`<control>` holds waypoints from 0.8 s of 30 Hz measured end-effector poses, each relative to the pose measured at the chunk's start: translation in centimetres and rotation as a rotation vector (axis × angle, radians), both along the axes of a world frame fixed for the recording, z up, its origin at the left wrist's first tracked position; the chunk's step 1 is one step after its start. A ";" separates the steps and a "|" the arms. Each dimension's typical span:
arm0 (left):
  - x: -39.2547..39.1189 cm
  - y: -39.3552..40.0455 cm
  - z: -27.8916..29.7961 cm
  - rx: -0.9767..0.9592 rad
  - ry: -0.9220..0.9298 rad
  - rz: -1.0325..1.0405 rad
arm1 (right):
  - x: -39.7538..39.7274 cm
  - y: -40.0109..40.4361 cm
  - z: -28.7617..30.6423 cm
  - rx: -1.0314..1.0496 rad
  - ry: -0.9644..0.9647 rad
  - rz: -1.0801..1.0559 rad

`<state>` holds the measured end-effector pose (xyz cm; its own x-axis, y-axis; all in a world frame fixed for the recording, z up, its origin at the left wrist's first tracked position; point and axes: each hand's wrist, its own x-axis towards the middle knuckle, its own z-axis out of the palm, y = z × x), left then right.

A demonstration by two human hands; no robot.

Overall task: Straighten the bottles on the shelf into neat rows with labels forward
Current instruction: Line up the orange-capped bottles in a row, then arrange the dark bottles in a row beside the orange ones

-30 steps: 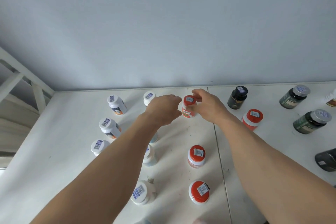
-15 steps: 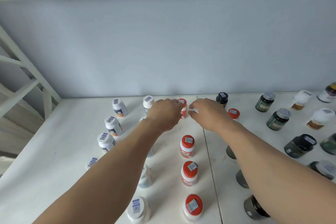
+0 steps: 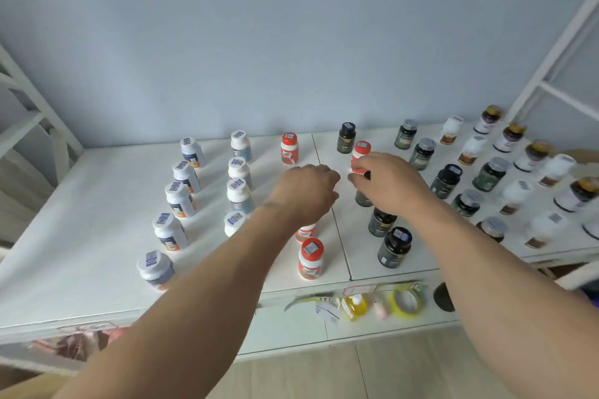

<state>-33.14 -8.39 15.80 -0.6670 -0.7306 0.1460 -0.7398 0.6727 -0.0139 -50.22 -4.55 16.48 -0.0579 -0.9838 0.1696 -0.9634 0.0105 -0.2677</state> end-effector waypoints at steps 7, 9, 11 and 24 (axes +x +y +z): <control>-2.6 7.4 -1.6 0.062 0.053 0.031 | -4.6 7.0 -1.1 -0.026 -0.161 -0.030; -3.1 9.8 -2.8 0.098 0.099 0.074 | -6.4 9.0 -2.7 -0.032 -0.244 -0.039; -3.8 12.4 -4.5 0.151 0.147 0.128 | -8.2 10.9 -4.6 -0.011 -0.307 -0.059; -7.9 16.2 -15.6 0.240 0.174 0.380 | -12.3 13.2 -18.1 0.177 -0.024 0.062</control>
